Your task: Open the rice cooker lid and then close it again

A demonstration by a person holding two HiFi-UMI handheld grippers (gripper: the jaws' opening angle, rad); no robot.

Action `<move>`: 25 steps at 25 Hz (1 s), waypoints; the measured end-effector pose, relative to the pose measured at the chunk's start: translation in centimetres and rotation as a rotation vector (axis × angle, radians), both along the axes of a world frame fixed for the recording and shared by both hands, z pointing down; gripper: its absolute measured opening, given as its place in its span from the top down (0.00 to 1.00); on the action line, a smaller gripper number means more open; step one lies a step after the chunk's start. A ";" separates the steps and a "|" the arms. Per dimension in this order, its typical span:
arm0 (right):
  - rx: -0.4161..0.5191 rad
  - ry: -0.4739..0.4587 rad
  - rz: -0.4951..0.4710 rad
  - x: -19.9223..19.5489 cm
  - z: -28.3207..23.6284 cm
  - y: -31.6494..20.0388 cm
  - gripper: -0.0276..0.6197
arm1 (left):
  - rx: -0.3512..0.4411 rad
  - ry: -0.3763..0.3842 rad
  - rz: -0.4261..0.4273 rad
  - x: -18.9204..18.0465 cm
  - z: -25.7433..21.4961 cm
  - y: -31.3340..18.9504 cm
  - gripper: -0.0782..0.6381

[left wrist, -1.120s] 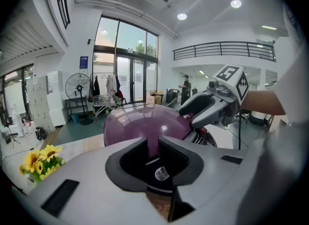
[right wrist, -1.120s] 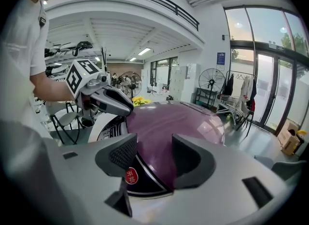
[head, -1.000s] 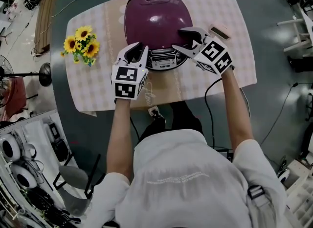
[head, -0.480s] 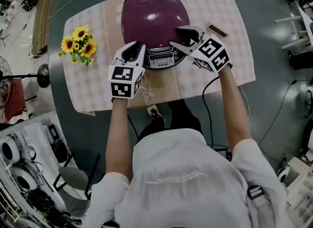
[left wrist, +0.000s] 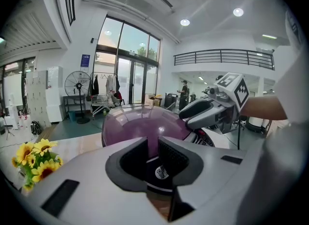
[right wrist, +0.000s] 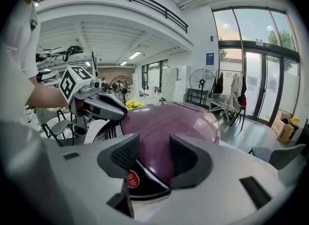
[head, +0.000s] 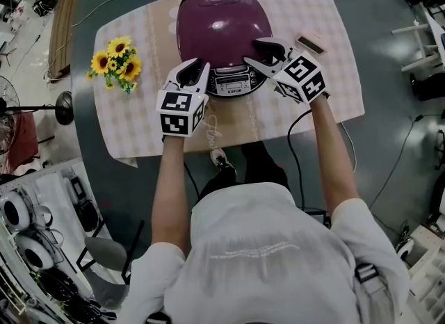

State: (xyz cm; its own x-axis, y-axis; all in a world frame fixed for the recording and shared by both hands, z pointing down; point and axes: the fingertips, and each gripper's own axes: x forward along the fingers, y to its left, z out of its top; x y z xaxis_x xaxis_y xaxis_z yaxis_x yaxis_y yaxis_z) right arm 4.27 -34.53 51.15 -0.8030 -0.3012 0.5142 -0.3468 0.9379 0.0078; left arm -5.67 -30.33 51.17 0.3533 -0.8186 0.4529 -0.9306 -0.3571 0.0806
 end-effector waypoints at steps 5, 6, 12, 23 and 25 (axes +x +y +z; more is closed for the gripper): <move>-0.031 -0.037 0.039 0.2 0.4 -0.3 0.63 | -0.019 0.040 0.036 0.1 0.5 -0.2 0.79; -0.038 -0.051 0.064 0.4 0.5 -0.4 0.63 | -0.026 0.035 0.049 0.1 0.6 -0.1 0.79; 0.048 -0.113 0.236 2.8 -2.7 0.1 0.71 | -0.003 -0.010 0.032 -1.3 -0.9 2.0 0.80; 0.212 -0.132 0.405 7.2 -9.9 5.2 0.92 | 0.219 0.008 -0.020 -3.1 -9.4 6.3 0.87; 0.239 -0.159 0.410 7.7 -11.5 6.0 0.92 | 0.259 -0.014 -0.022 -3.1 -10.8 7.1 0.87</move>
